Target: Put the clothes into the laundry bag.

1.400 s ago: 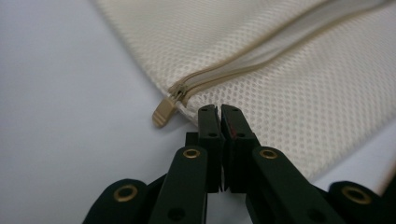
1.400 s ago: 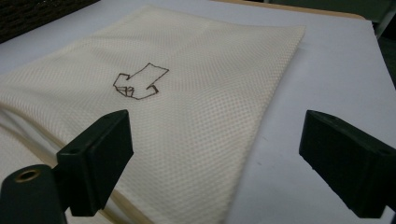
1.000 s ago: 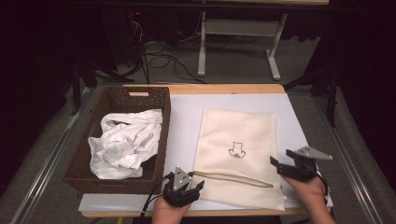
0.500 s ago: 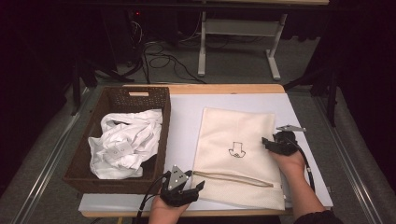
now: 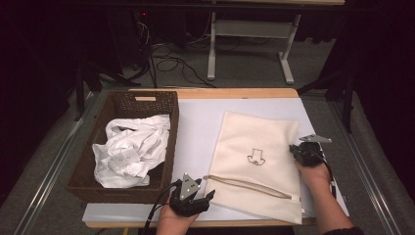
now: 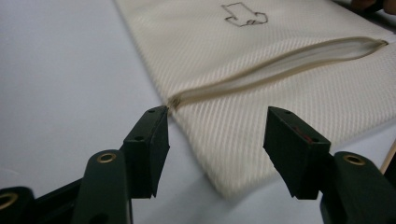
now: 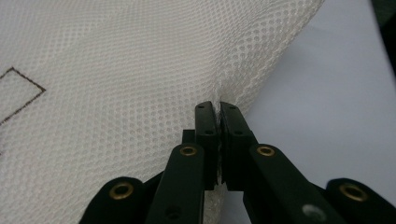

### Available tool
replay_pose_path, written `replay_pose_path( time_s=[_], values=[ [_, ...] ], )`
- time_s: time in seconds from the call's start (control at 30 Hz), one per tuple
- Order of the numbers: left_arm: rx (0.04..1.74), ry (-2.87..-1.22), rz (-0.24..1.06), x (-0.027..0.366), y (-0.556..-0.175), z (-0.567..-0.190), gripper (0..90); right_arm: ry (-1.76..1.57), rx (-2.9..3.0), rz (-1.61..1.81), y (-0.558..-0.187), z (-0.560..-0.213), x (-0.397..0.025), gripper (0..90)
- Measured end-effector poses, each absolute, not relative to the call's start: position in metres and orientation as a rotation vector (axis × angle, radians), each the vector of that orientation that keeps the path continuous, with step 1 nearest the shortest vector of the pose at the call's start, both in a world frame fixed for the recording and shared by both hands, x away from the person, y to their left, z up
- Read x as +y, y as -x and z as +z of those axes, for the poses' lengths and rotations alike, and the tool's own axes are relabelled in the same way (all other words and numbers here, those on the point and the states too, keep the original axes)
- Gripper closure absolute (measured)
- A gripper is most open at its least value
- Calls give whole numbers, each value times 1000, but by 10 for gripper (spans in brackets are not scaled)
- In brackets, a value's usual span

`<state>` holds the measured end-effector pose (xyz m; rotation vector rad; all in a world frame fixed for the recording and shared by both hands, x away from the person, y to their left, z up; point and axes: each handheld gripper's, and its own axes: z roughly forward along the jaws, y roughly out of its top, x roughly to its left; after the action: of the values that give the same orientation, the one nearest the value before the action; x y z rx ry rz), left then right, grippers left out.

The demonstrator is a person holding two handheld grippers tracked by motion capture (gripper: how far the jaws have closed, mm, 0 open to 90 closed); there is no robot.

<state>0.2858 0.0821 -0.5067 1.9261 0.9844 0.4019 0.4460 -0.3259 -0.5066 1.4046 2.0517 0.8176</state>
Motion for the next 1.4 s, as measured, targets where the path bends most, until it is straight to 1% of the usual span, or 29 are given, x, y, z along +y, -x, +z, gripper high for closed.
replay_pose_path(
  time_s=[0.03,0.07,0.1,0.17,0.2,0.23,0.27,0.3,0.37,0.43,0.47,0.53,0.6,0.63,0.7,0.77,0.8,0.83,0.87,0.9,1.0,1.03,1.07,1.1,1.13,1.2,1.27,1.37,1.4],
  values=[
    [983,-1932,404,82,-287,-508,411,-1412,2039,792,-443,-507,-333,876],
    [995,-1936,394,80,-289,-510,411,-1400,2031,767,-437,-505,-345,790],
    [995,-1948,396,80,-290,-510,412,-1403,2027,779,-435,-503,-348,738],
    [1001,-1952,383,78,-292,-512,411,-1391,2018,838,-426,-498,-350,697],
    [1001,-1952,383,78,-292,-512,409,-1391,2018,838,-426,-498,-350,697],
    [998,-1970,366,75,-294,-514,408,-1352,2008,869,-412,-495,-347,618],
    [998,-1970,366,75,-294,-514,410,-1352,2008,869,-412,-495,-347,618],
    [985,-1990,358,71,-295,-517,424,-1300,2001,888,-397,-494,-343,569],
    [972,-2012,335,67,-297,-519,444,-1268,1985,907,-382,-495,-339,526],
    [968,-2046,328,61,-298,-522,487,-1260,1977,933,-370,-495,-338,514],
    [968,-2046,328,61,-298,-522,515,-1260,1977,933,-370,-495,-338,514],
    [954,-2080,347,55,-299,-524,574,-1244,1973,958,-356,-491,-337,507],
    [954,-2079,337,55,-300,-524,683,-1241,1964,970,-351,-490,-337,507],
    [957,-2072,324,55,-302,-524,742,-1238,1965,982,-342,-490,-336,507],
    [960,-2077,339,56,-304,-523,839,-1222,1973,976,-337,-490,-336,506],
    [968,-2080,360,57,-306,-522,850,-1217,1974,974,-335,-491,-336,505],
    [996,-2073,428,61,-310,-520,851,-1226,1976,974,-332,-491,-336,505],
    [996,-2073,428,61,-310,-520,849,-1219,1978,978,-332,-492,-337,504],
    [1027,-2057,508,66,-313,-519,846,-1219,1984,978,-330,-492,-336,504],
    [1045,-2053,522,68,-315,-519,843,-1224,1986,978,-329,-492,-336,504],
    [1075,-2036,527,71,-319,-519,814,-1211,1995,981,-328,-492,-335,504],
    [1081,-2028,520,72,-320,-519,777,-1217,1996,988,-326,-492,-333,501],
    [1080,-2026,514,73,-320,-519,777,-1217,1996,988,-326,-492,-333,501],
    [1071,-2018,501,73,-319,-519,726,-1215,1999,992,-326,-492,-333,498],
    [1046,-2013,502,71,-317,-517,592,-1210,2002,1002,-325,-492,-332,478],
    [1027,-2008,508,70,-315,-515,473,-1212,2003,1010,-325,-491,-331,460],
    [969,-1986,523,67,-311,-510,379,-1206,2011,1079,-321,-488,-327,346],
    [944,-1963,523,68,-309,-506,248,-1181,2029,1148,-316,-488,-320,179],
    [944,-1963,523,68,-309,-506,197,-1181,2029,1148,-316,-488,-320,179]
  ],
)
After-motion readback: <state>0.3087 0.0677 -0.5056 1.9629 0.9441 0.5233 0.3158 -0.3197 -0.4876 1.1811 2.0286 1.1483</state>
